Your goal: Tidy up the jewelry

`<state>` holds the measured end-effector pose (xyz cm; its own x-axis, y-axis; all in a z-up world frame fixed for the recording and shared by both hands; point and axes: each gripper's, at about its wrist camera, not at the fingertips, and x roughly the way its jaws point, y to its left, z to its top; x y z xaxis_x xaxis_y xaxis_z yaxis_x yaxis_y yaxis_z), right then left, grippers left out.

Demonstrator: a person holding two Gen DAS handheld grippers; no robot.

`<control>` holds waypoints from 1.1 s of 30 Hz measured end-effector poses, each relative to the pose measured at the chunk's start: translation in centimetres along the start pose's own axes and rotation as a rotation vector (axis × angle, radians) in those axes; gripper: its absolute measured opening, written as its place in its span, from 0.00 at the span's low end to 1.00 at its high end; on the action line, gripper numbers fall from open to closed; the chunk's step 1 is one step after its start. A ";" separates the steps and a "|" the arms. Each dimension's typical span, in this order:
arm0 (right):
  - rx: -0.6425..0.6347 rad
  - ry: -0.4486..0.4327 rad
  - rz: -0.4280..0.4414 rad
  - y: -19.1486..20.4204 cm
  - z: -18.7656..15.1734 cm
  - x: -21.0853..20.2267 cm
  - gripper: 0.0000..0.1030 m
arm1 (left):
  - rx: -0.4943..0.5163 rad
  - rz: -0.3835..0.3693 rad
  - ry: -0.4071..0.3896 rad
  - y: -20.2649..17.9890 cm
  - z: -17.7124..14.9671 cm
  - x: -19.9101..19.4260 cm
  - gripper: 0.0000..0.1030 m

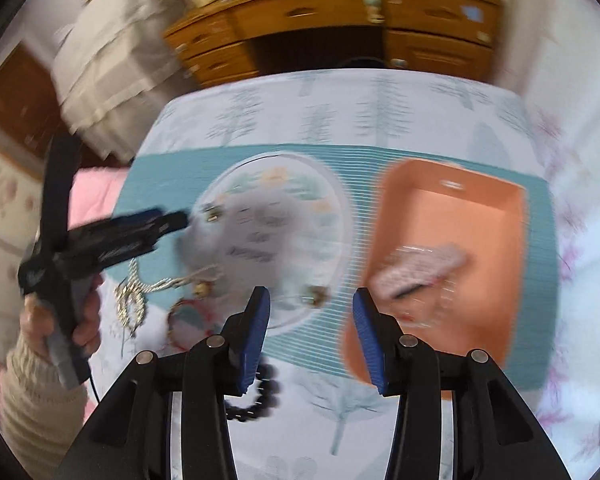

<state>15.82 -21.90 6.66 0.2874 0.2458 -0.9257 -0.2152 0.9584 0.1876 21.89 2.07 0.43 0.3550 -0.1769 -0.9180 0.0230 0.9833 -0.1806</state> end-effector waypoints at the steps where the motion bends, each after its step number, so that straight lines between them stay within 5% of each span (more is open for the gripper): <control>1: -0.023 0.008 -0.001 1.1 0.2 0.6 0.42 | -0.001 0.000 0.002 0.0 0.1 0.2 0.46; 8: -0.072 0.119 -0.079 4.4 1.1 6.0 0.42 | -0.017 -0.005 0.021 0.3 0.8 1.6 0.46; 24: -0.125 0.227 -0.175 3.3 1.3 11.0 0.42 | 0.049 0.009 0.058 -1.4 1.7 4.5 0.46; 33: -0.150 0.231 -0.190 3.4 1.0 11.5 0.26 | 0.108 0.036 0.065 -2.8 1.9 5.4 0.46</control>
<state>19.29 -15.68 -3.06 0.1202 0.0087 -0.9927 -0.3183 0.9475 -0.0303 25.53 -1.57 -3.30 0.2965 -0.1404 -0.9447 0.1133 0.9873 -0.1112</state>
